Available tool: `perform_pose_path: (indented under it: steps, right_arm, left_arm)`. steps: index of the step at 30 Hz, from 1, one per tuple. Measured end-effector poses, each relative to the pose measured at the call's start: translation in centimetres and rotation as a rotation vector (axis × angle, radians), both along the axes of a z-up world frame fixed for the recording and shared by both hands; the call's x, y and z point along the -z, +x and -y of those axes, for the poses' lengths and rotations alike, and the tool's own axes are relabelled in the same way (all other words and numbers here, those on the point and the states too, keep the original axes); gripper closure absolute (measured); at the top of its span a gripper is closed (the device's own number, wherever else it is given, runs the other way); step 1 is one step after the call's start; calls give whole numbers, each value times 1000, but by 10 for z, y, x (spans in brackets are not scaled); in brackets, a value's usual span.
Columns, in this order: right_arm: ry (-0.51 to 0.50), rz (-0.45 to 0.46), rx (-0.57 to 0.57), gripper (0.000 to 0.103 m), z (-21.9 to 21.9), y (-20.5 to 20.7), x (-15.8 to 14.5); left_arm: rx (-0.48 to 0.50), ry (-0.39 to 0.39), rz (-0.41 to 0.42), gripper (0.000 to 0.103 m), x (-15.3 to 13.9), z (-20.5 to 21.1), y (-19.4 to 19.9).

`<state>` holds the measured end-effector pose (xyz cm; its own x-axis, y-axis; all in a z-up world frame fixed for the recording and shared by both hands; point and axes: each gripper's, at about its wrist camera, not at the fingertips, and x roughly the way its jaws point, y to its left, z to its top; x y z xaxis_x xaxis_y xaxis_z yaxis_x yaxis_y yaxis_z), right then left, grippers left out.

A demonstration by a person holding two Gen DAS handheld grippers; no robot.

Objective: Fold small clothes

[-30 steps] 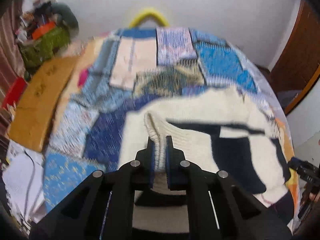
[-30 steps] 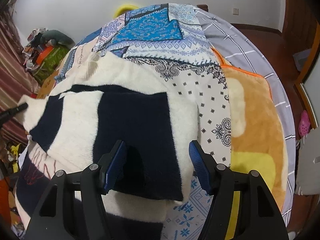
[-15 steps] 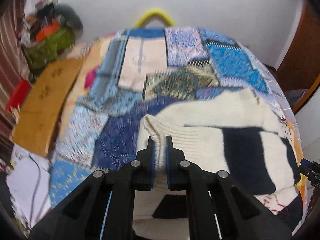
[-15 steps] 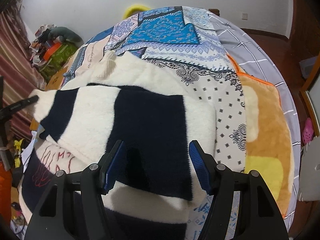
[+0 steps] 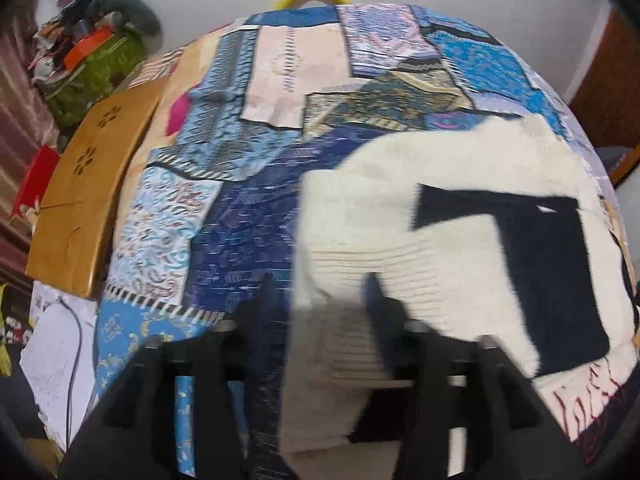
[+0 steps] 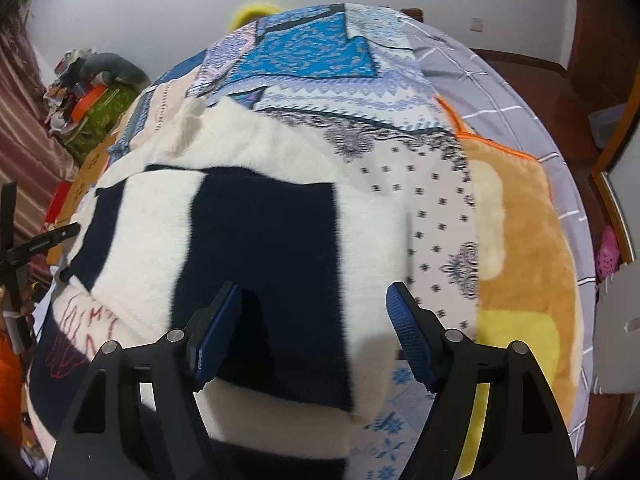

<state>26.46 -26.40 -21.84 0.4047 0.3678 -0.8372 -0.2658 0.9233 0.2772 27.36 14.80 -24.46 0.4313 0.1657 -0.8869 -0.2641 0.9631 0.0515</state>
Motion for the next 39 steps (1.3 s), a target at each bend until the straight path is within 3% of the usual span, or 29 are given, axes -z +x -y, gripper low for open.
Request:
perform_pose_path:
  steps: [1, 3, 7, 12, 15, 17, 19, 24, 30, 39]
  right_arm:
    - [-2, -3, 11, 32, 5, 2, 1]
    - [8, -21, 37, 31, 15, 6, 7]
    - [43, -72, 80, 31, 30, 13, 23]
    - [98, -106, 90, 31, 32, 17, 37]
    - [127, -113, 82, 34, 27, 20, 41]
    - [153, -124, 72, 42, 25, 24, 43]
    - [196, -141, 71, 51, 25, 28, 45]
    - [173, -114, 58, 79, 16, 34, 39]
    - [118, -67, -2, 84, -5, 51, 26]
    - [15, 16, -59, 83, -51, 71, 13]
  left_arm:
    - [-13, -6, 2, 35, 1, -5, 0]
    - [-30, -57, 1, 32, 4, -16, -2]
    - [-48, -170, -12, 31, 12, -27, -1]
    - [-35, -256, -24, 31, 18, -25, 5]
    - [-21, -266, -22, 36, 19, -21, 10]
    - [10, -274, -12, 48, 17, -18, 13]
    - [30, -249, -2, 57, 14, -14, 14]
    - [53, -177, 21, 71, 10, -12, 17]
    - [-2, -151, 24, 76, 7, -30, 19]
    - [-56, -114, 8, 76, 11, -59, 19]
